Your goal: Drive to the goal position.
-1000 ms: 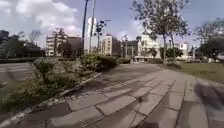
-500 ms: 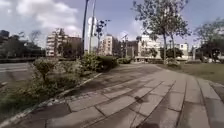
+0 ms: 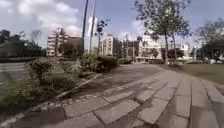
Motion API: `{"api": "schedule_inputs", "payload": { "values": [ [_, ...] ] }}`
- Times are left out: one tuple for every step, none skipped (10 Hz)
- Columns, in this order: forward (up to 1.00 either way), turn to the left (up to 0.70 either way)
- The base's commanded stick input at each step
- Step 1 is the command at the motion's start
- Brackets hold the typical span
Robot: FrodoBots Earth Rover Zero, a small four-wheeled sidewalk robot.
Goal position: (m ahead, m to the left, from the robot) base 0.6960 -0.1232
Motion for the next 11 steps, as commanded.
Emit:
{"api": "schedule_inputs", "payload": {
  "values": [
    [0.70, -0.35],
    [0.70, -0.35],
    [0.70, -0.35],
    [0.70, -0.35],
    [0.70, -0.35],
    [0.70, -0.35],
    [0.70, 0.00],
    [0.40, 0.00],
    [0.09, 0.00],
    [0.00, 0.00],
    [0.00, 0.00]
  ]
}}
